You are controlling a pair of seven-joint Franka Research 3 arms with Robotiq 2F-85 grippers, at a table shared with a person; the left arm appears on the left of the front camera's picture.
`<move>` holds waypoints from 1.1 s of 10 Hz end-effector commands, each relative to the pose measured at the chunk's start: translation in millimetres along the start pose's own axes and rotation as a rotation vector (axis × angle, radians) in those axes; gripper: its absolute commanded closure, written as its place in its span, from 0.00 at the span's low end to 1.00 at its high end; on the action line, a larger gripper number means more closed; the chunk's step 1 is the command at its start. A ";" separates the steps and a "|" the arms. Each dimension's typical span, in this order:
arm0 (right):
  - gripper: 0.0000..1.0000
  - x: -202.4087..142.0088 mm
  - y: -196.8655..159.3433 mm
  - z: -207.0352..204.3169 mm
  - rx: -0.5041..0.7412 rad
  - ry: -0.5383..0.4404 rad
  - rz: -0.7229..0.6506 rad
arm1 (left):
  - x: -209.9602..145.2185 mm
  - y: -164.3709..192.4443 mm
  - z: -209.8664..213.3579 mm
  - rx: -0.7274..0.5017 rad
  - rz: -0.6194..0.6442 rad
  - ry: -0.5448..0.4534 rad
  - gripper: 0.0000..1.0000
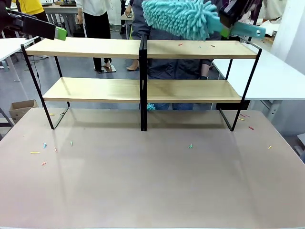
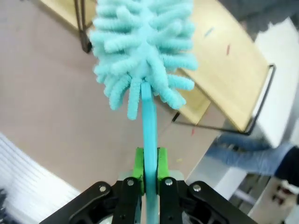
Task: Clean the shelves.
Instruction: Clean another randomly selected level of the Shelf with the Duster.
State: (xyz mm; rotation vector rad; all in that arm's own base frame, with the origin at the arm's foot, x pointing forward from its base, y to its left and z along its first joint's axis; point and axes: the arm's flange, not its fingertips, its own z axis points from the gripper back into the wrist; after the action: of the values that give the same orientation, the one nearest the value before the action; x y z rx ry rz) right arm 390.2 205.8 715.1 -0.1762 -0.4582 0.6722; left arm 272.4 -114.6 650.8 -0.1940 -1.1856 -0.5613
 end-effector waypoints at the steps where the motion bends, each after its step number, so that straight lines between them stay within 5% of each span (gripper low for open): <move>1: 0.88 25.0 3.7 -6.8 0.104 0.107 -0.123 | -1.3 0.1 -0.4 -0.001 0.004 -0.003 0.00; 6: 0.88 9.5 1.7 -16.7 0.051 0.232 -0.399 | -1.3 0.1 -0.4 -0.001 0.004 -0.003 0.00; 8: 0.88 -19.9 -5.3 -8.0 0.006 0.322 -0.591 | -1.3 0.1 -0.4 -0.001 0.004 -0.003 0.00; 11: 0.88 -69.0 -34.1 15.3 -0.047 0.319 -0.827 | -1.3 0.1 -0.4 -0.001 0.004 -0.003 0.00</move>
State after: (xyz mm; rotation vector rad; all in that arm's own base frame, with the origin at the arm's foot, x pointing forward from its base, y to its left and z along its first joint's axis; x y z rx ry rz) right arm 366.6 148.3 717.7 -0.1286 -0.1804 -0.0732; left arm 272.2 -114.7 650.9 -0.1940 -1.1860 -0.5617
